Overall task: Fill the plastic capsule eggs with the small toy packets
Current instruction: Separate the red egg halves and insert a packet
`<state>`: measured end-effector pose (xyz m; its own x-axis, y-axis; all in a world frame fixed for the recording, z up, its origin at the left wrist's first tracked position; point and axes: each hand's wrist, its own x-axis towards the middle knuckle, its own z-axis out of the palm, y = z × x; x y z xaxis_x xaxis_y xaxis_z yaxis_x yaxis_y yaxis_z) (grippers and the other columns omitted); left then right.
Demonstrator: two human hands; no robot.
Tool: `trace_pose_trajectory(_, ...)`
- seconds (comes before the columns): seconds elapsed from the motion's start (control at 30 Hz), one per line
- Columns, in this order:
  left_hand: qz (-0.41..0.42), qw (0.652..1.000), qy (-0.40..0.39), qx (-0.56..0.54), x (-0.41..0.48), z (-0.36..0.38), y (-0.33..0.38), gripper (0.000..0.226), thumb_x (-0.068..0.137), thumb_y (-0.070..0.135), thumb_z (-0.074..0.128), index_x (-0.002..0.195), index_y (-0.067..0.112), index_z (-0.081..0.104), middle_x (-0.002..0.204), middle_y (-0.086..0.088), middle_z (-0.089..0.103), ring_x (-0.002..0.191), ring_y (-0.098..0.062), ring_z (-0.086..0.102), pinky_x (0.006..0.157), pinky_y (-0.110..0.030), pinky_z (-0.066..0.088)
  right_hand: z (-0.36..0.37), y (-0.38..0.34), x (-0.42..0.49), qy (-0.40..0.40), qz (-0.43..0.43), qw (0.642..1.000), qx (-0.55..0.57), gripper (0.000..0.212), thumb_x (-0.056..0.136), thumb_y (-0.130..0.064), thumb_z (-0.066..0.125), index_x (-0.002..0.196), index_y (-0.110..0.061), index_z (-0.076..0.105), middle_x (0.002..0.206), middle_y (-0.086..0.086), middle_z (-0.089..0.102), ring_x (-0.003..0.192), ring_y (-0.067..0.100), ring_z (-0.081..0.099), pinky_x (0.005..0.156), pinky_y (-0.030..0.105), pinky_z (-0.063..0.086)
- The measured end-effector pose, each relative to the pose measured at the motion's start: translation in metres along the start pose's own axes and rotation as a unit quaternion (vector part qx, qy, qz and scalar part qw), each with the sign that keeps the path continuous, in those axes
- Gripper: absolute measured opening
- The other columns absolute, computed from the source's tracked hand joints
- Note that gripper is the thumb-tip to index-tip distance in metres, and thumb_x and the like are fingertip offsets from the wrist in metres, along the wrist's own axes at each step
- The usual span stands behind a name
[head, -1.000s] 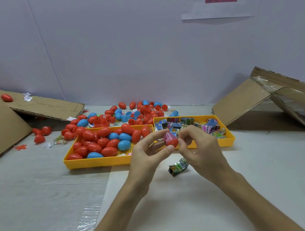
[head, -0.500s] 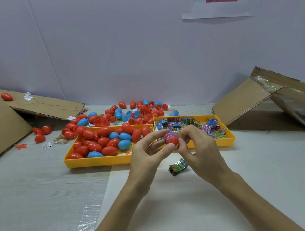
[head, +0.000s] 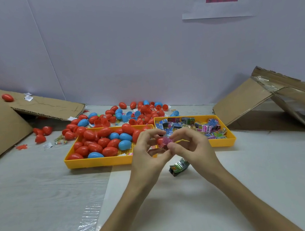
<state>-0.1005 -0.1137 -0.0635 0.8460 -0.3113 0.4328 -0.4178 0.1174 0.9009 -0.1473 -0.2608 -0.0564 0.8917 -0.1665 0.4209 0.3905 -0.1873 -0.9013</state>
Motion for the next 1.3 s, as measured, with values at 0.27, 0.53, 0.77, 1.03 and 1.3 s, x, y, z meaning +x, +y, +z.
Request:
trace_pose_trajectory(0.27,-0.069,0.991,0.031,-0.109,0.0036,-0.0075,0.0026,0.032,0.081,0.032,0.082,0.104,0.016,0.067,0.099,-0.002,0.072,0.097,-0.019,0.071,0.081,-0.030,0.059,-0.0063,-0.0030,0.0023,0.040,-0.029,0.999,0.006,0.027,0.076,-0.018,0.082,0.098,-0.029,0.071,0.101,-0.003,0.074,0.095,0.018,0.074,0.075,0.025,0.058)
trace_pose_trajectory(0.53,-0.154,0.956,-0.007,-0.248,0.0041,-0.0079,0.0069,0.028,0.076,0.030,0.073,0.100,0.014,0.074,0.099,-0.009,0.077,0.096,-0.027,0.075,0.076,-0.027,0.061,-0.0059,-0.0026,0.0025,0.017,-0.042,0.999,0.004,0.030,0.077,-0.022,0.083,0.105,-0.031,0.075,0.105,0.001,0.076,0.101,0.021,0.073,0.080,0.027,0.058)
trace_pose_trajectory(0.77,-0.162,0.957,0.003,-0.240,0.0046,-0.0050,0.0060,0.029,0.079,0.030,0.071,0.098,0.007,0.071,0.097,-0.013,0.076,0.090,-0.025,0.075,0.073,-0.025,0.059,-0.0083,-0.0004,0.0028,0.012,-0.030,0.999,-0.010,0.032,0.082,-0.019,0.077,0.113,-0.025,0.074,0.108,0.001,0.074,0.101,0.021,0.073,0.080,0.031,0.059)
trace_pose_trajectory(1.03,-0.172,0.960,-0.002,-0.220,0.0046,-0.0034,0.0055,0.034,0.083,0.035,0.066,0.093,0.003,0.067,0.087,-0.014,0.075,0.080,-0.023,0.075,0.070,-0.026,0.060,-0.0028,-0.0032,0.0010,0.011,-0.033,0.999,0.000,0.037,0.078,-0.018,0.082,0.108,-0.038,0.074,0.104,-0.002,0.076,0.097,0.020,0.074,0.082,0.033,0.061)
trace_pose_trajectory(1.3,-0.174,0.967,-0.005,-0.185,0.0037,-0.0031,0.0054,0.036,0.084,0.036,0.064,0.090,0.001,0.065,0.074,-0.009,0.073,0.067,-0.017,0.072,0.066,-0.025,0.060,-0.0072,-0.0043,-0.0003,-0.001,-0.019,1.000,0.005,0.028,0.074,-0.022,0.082,0.101,-0.024,0.074,0.099,0.000,0.078,0.094,0.020,0.075,0.080,0.026,0.059)
